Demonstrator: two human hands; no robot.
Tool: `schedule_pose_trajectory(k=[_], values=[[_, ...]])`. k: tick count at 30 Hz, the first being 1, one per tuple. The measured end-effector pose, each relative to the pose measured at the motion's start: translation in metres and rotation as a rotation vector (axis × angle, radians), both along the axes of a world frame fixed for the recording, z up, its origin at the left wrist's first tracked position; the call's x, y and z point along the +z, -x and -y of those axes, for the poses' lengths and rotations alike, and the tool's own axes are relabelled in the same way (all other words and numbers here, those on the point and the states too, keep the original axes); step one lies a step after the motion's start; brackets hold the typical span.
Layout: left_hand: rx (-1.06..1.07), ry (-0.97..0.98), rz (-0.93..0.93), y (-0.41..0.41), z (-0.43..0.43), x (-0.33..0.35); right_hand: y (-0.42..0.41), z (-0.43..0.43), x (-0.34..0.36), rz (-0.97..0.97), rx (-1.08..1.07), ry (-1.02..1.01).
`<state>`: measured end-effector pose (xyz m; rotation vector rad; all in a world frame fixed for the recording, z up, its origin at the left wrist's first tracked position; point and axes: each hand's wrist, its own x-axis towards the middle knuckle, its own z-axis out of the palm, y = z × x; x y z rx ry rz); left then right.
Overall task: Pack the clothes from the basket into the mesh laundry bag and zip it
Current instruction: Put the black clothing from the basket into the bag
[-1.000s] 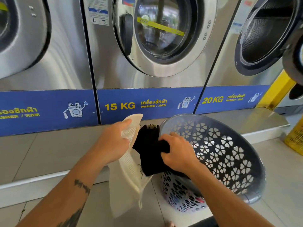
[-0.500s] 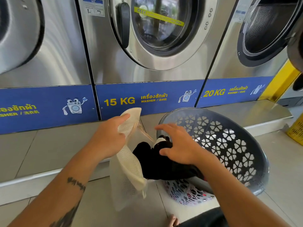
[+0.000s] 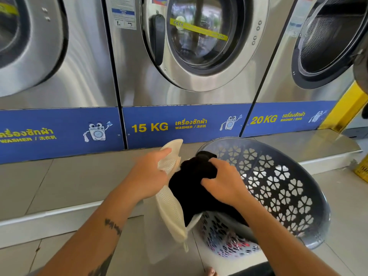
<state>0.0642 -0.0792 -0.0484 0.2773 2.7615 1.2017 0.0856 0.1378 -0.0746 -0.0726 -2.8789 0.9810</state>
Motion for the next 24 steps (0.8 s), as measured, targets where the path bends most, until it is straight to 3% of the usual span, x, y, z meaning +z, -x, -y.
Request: schedule_pose_trajectory(k=[3,7,10,12,14,16,19,24], values=[[0.01,-0.064,-0.008,0.002,-0.001,0.003,-0.003,0.02,0.016,-0.114,0.042,0.102],[0.074,-0.068,0.008,0.004,0.007,0.003,-0.003,0.029,0.005,0.228,0.322,-0.114],[0.073,-0.065,0.024,0.005,0.009,0.0,0.002,0.011,0.006,0.141,0.224,0.064],[0.064,-0.075,0.042,0.006,0.008,0.0,0.007,-0.007,0.002,0.129,0.123,-0.036],[0.071,-0.072,0.048,0.008,0.005,0.0,0.005,-0.019,-0.006,0.333,0.094,-0.046],[0.086,-0.074,0.053,0.008,0.004,0.001,0.001,-0.018,-0.02,0.491,0.075,0.103],[0.096,-0.085,0.05,0.007,0.004,-0.001,0.001,-0.015,-0.033,0.332,0.03,0.077],[0.072,-0.098,0.04,0.003,0.002,-0.001,-0.013,0.014,-0.007,-0.046,0.147,-0.276]])
